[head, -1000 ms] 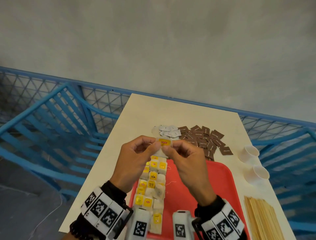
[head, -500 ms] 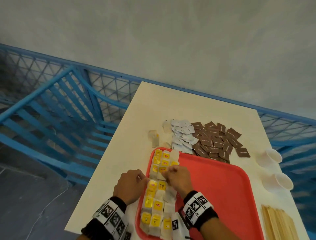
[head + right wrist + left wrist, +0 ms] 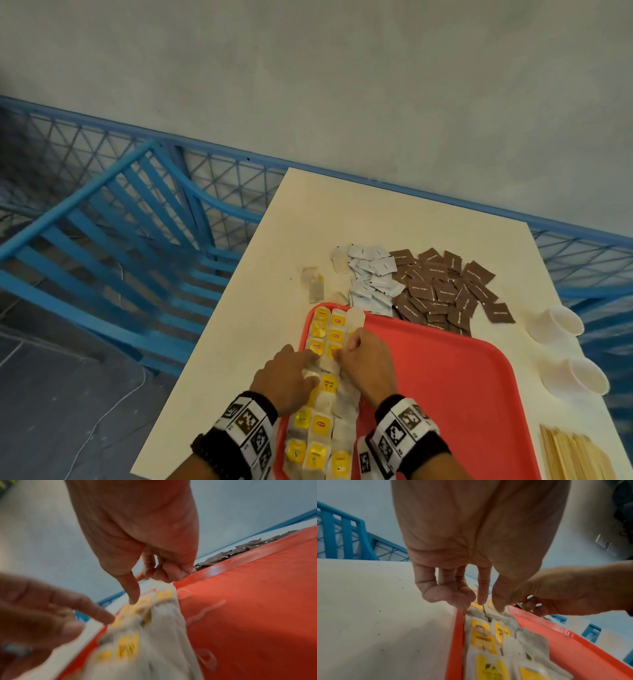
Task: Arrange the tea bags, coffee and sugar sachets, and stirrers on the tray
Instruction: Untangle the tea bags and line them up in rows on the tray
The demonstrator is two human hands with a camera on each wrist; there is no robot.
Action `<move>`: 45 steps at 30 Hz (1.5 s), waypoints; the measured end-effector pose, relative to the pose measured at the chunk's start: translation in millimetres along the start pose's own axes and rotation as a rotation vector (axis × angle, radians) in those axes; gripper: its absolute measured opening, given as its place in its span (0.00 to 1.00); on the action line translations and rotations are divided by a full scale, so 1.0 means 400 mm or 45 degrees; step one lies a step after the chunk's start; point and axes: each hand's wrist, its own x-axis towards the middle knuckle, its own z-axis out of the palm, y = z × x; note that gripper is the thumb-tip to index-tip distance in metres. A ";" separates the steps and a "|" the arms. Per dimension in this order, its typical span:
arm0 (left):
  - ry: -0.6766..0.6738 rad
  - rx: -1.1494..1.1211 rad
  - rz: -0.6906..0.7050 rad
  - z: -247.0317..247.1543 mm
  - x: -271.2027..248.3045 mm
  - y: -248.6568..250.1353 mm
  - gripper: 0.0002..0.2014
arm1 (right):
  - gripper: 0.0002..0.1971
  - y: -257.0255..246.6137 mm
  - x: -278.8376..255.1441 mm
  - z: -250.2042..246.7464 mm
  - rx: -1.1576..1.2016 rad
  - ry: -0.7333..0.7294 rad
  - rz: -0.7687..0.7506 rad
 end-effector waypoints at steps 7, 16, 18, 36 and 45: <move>0.182 -0.168 0.051 -0.143 0.032 -0.009 0.07 | 0.07 -0.087 0.208 -0.128 -0.459 -0.250 -0.236; 0.222 -0.091 -0.136 -0.222 0.227 -0.006 0.10 | 0.15 -0.117 0.350 -0.046 -0.843 -0.388 -0.298; 0.240 -0.061 -0.161 -0.217 0.279 0.015 0.09 | 0.17 -0.117 0.362 -0.026 -0.917 -0.356 -0.304; 0.166 0.032 -0.176 -0.172 0.462 0.045 0.14 | 0.26 -0.137 0.558 -0.061 -0.506 -0.313 -0.209; 0.236 -0.768 -0.151 -0.271 0.384 -0.020 0.12 | 0.11 -0.126 0.580 -0.021 -0.704 -0.245 -0.269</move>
